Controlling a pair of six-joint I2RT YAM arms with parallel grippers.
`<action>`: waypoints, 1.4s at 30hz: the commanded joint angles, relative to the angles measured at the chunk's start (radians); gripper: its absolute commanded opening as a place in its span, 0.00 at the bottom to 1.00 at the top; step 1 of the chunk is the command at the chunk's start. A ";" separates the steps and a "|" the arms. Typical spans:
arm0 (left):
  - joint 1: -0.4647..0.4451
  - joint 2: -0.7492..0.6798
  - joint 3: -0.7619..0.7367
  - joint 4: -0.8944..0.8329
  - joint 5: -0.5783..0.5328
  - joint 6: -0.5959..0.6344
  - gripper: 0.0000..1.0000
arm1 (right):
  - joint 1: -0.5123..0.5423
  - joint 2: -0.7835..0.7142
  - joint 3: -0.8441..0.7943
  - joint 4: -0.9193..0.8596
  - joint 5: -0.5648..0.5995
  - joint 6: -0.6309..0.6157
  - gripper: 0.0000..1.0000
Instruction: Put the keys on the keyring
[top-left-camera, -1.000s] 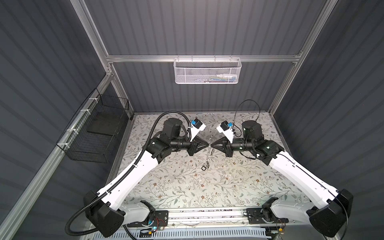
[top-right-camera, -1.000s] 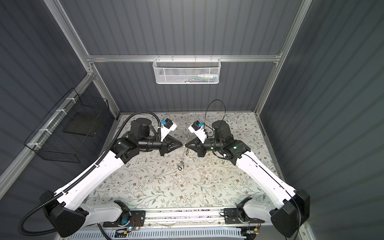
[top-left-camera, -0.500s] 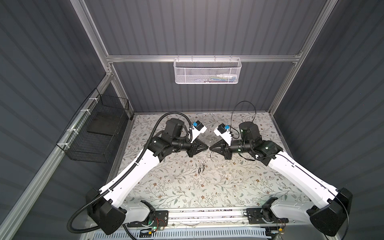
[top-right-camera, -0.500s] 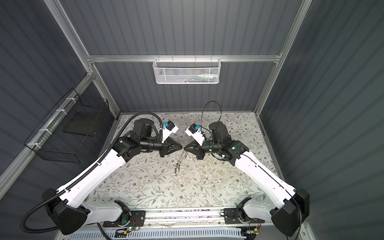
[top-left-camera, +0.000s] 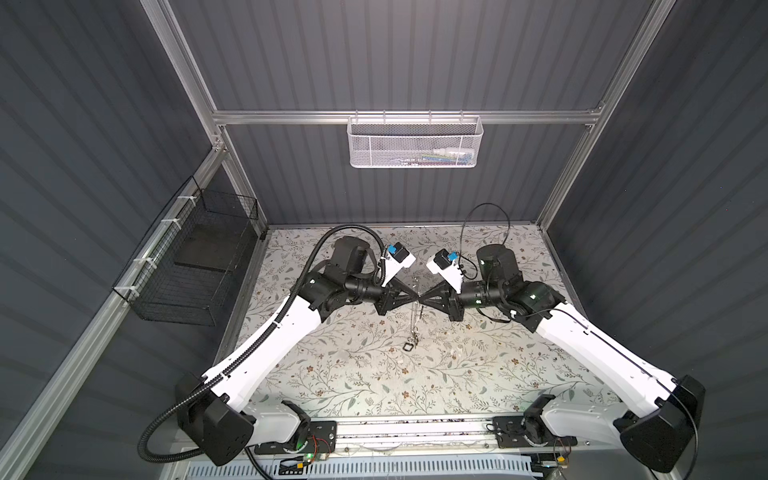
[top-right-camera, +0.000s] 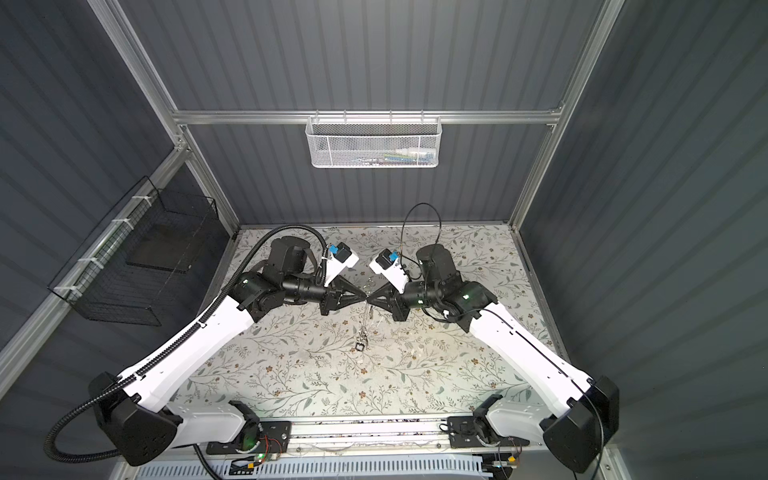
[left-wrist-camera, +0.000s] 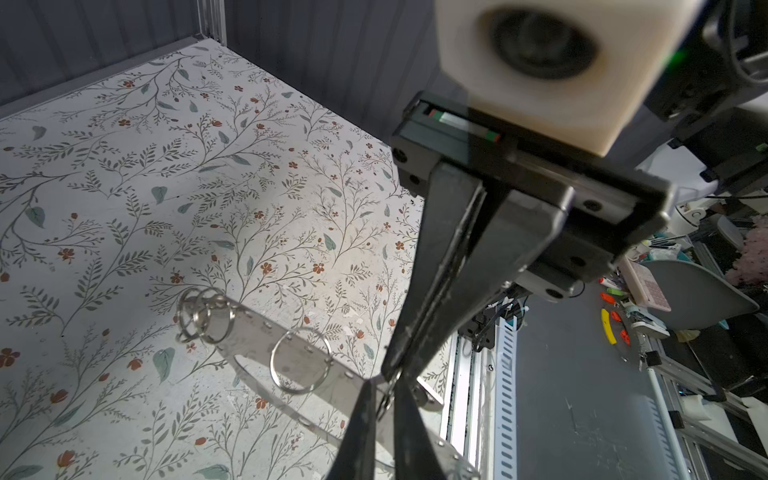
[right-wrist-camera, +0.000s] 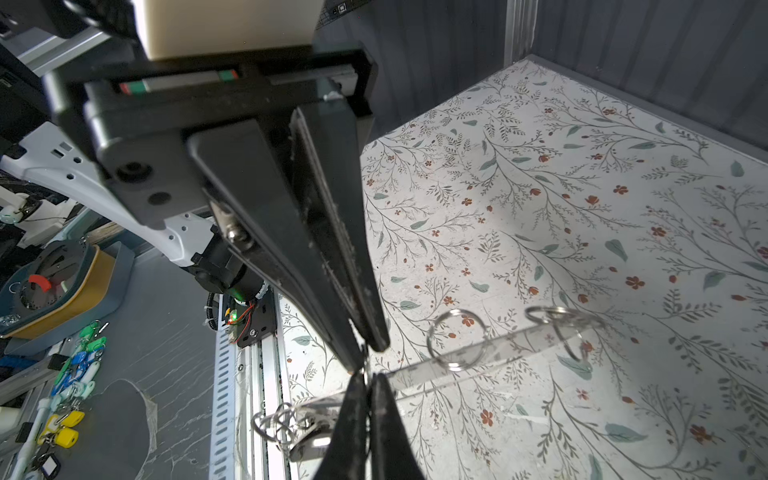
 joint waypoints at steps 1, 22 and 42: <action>-0.007 0.004 0.019 0.007 0.096 0.024 0.10 | 0.013 -0.015 0.035 0.044 -0.048 0.001 0.05; -0.007 0.000 0.011 -0.025 0.144 0.055 0.10 | -0.006 -0.050 0.008 0.116 -0.084 0.029 0.05; -0.005 -0.004 -0.014 0.068 0.154 0.000 0.00 | -0.016 -0.040 -0.004 0.140 -0.112 0.048 0.10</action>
